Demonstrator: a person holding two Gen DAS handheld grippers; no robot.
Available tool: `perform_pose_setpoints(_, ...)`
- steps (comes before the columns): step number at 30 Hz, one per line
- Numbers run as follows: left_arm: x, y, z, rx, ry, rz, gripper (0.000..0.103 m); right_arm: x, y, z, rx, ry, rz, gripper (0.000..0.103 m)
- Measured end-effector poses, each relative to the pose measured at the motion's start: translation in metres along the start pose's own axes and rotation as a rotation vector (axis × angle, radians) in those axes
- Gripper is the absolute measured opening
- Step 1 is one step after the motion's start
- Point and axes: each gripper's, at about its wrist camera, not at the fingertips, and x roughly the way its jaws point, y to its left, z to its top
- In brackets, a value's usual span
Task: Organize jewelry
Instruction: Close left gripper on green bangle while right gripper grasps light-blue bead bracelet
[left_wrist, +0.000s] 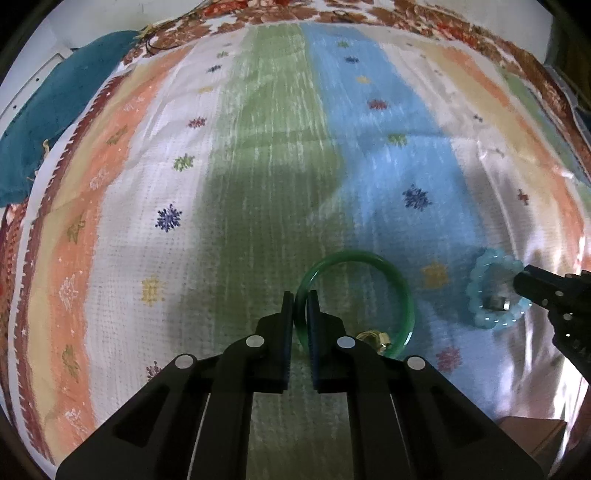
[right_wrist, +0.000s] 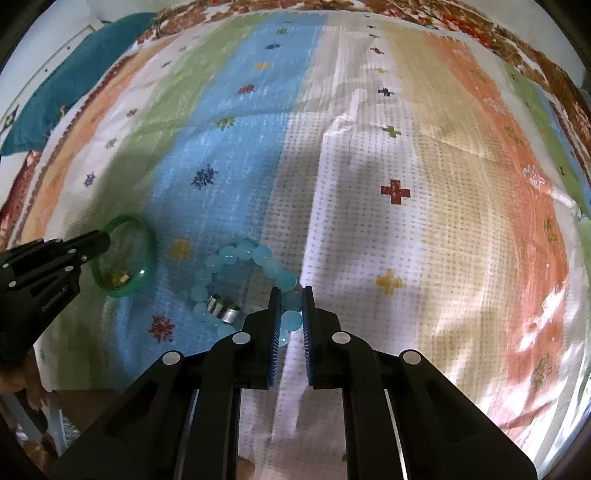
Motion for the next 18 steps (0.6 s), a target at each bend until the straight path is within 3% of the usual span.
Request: perform_pose_setpoints(18, -0.059, -0.009, -0.005, 0.018, -0.113, -0.019, 0.008, -0.057, 0.025, -0.008, -0.048, -0.124, 0.009, 0.012)
